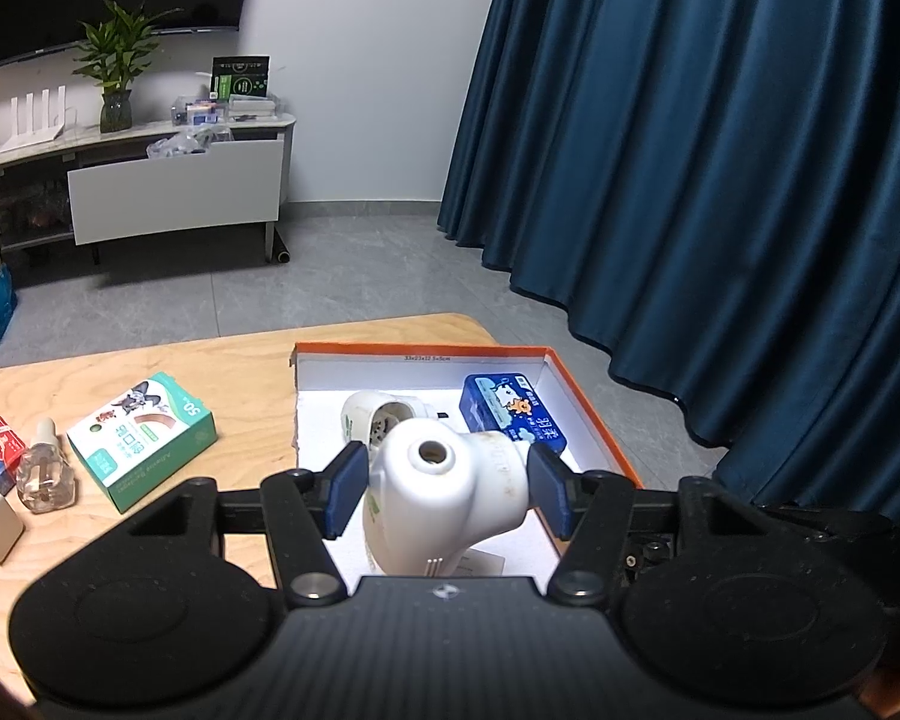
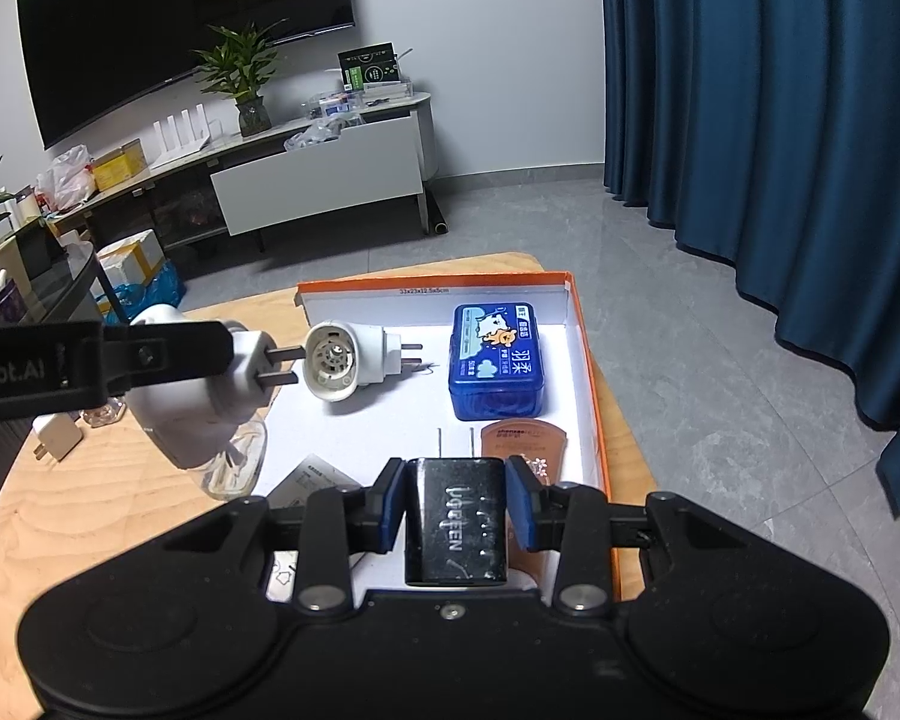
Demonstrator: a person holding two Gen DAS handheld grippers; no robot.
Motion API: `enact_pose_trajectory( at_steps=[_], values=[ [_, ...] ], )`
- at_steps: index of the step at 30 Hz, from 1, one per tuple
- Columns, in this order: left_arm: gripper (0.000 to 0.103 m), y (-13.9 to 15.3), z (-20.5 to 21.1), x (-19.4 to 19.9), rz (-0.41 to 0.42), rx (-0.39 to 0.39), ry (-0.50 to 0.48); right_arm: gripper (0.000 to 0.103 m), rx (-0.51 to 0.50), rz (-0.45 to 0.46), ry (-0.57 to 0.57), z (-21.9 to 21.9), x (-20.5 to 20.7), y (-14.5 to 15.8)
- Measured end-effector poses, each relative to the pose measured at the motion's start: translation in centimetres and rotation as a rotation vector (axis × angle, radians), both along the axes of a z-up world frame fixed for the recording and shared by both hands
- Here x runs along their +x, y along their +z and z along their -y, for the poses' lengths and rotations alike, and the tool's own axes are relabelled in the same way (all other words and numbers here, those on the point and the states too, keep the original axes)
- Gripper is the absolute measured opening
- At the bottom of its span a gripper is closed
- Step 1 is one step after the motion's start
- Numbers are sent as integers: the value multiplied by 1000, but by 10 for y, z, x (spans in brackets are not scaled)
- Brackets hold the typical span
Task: Organize rigid objects
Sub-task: 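Hold the diffuser and black charger still above the lid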
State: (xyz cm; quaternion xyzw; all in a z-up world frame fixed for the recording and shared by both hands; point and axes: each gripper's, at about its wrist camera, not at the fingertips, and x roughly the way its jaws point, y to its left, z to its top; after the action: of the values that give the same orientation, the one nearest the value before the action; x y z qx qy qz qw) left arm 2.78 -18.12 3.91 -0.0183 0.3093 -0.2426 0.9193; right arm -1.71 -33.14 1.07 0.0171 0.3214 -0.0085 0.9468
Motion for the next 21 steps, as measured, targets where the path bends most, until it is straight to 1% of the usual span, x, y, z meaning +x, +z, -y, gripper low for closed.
enact_pose_trajectory(
  at_steps=[21],
  values=[
    [59,-3,-2,0,-6,0,1,44,2,-10,3,-2,0,-2]
  ],
)
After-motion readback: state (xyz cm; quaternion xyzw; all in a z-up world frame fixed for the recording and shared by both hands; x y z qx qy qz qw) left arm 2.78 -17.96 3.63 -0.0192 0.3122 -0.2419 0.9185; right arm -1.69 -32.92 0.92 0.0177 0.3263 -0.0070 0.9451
